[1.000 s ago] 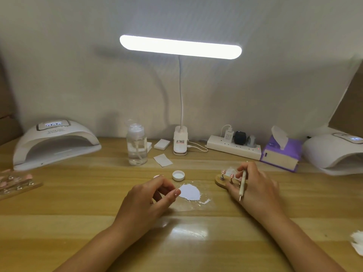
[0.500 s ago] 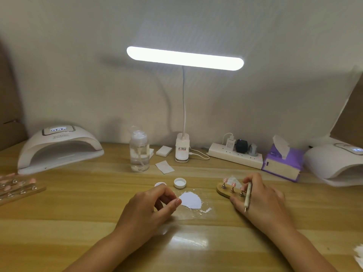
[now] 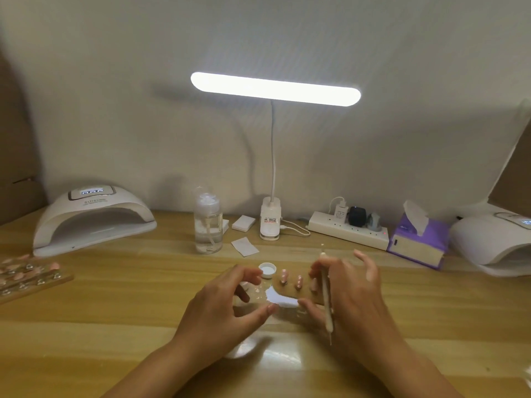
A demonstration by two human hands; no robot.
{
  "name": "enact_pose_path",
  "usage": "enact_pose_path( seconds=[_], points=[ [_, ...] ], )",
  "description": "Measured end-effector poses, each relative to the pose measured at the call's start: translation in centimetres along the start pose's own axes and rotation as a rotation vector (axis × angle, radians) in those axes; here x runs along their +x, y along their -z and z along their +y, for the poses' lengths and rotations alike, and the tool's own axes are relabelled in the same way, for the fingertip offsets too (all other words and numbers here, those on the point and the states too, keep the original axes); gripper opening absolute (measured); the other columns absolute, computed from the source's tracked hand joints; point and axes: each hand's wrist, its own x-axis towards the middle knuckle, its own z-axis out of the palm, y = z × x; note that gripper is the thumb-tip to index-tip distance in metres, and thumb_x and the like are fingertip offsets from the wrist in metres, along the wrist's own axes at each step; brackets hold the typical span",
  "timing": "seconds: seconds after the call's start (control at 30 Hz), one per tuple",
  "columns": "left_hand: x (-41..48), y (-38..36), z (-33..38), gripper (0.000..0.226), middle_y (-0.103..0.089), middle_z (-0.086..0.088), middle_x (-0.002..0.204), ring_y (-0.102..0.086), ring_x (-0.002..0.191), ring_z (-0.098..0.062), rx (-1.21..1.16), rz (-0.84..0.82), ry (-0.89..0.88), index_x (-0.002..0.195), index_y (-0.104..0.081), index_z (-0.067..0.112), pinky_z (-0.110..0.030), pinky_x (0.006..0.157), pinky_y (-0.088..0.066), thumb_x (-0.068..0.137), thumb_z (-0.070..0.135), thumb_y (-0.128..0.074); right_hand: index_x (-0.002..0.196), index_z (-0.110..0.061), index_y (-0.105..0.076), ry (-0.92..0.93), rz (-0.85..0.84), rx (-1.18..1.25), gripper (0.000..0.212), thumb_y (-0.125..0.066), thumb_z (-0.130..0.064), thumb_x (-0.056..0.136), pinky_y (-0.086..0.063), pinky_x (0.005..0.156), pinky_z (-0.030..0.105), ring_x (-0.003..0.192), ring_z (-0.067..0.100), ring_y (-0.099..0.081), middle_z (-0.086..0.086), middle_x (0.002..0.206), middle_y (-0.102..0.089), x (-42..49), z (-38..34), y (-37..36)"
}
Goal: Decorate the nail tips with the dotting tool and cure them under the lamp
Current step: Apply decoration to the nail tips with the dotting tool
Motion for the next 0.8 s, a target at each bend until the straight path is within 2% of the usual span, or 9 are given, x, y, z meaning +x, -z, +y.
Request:
enact_pose_path(
  seconds=[0.07,0.2,0.33,0.47,0.63,0.7,0.8],
  points=[
    [0.0,0.0,0.0,0.057,-0.057,0.033,0.112,-0.057,0.098,0.005,0.003,-0.013,-0.02,0.121,-0.05,0.05,-0.017,0.069,-0.049,0.069,0.068,-0.063,0.11,-0.023,-0.049,0.082,-0.001,0.038,0.037,-0.061,-0.047,0.084,-0.027,0.111,0.046,0.081,0.005,-0.061,-0.015,0.085,-0.059,0.0,-1.3,-0.4],
    [0.0,0.0,0.3,0.057,-0.059,0.03,0.117,-0.057,0.106,0.004,-0.037,-0.052,-0.05,0.126,-0.052,0.048,-0.023,0.075,-0.055,0.072,0.061,-0.063,0.111,-0.024,-0.047,0.159,-0.013,0.088,0.035,-0.058,-0.046,0.086,-0.025,0.111,0.042,0.086,0.005,-0.064,-0.015,0.086,-0.062,-0.1,-2.6,-0.8],
    [-0.1,-0.2,0.4,0.045,-0.062,0.024,0.107,-0.064,0.091,-0.003,-0.066,-0.073,-0.055,0.121,-0.058,0.047,-0.031,0.073,-0.056,0.077,0.048,-0.065,0.113,-0.025,-0.046,0.144,-0.018,0.117,0.036,-0.058,-0.049,0.089,-0.025,0.112,0.042,0.086,0.003,-0.063,-0.017,0.085,-0.06,-0.2,-2.4,-0.6],
    [-0.1,-0.2,0.2,0.044,-0.061,0.021,0.106,-0.064,0.086,-0.006,-0.062,-0.07,-0.052,0.12,-0.058,0.047,-0.036,0.073,-0.056,0.077,0.046,-0.065,0.112,-0.024,-0.046,0.136,-0.02,0.111,0.037,-0.059,-0.05,0.089,-0.023,0.113,0.041,0.083,0.003,-0.062,-0.017,0.082,-0.059,-0.2,-2.1,-0.7],
    [0.0,-0.2,0.2,0.045,-0.062,0.019,0.104,-0.065,0.084,-0.01,-0.071,-0.062,-0.049,0.121,-0.058,0.048,-0.037,0.07,-0.057,0.077,0.055,-0.063,0.113,-0.025,-0.046,0.134,-0.042,0.106,0.038,-0.057,-0.052,0.088,-0.024,0.114,0.04,0.08,0.003,-0.061,-0.016,0.081,-0.059,-0.3,-1.9,-0.8],
    [0.1,-0.2,0.2,0.049,-0.061,0.023,0.108,-0.063,0.091,-0.005,-0.058,-0.05,-0.047,0.125,-0.054,0.05,-0.034,0.072,-0.057,0.078,0.055,-0.065,0.113,-0.026,-0.045,0.107,-0.032,0.086,0.038,-0.058,-0.051,0.087,-0.027,0.113,0.044,0.081,0.005,-0.062,-0.014,0.083,-0.06,-0.1,-1.2,-0.6],
    [0.1,-0.1,-0.1,0.053,-0.058,0.031,0.115,-0.058,0.103,0.004,-0.024,-0.023,-0.036,0.129,-0.049,0.05,-0.026,0.076,-0.056,0.081,0.051,-0.071,0.112,-0.023,-0.048,-0.038,0.008,0.031,0.045,-0.072,-0.042,0.079,-0.029,0.108,0.05,0.081,0.011,-0.064,-0.011,0.086,-0.061,0.1,0.9,0.3]
  ],
)
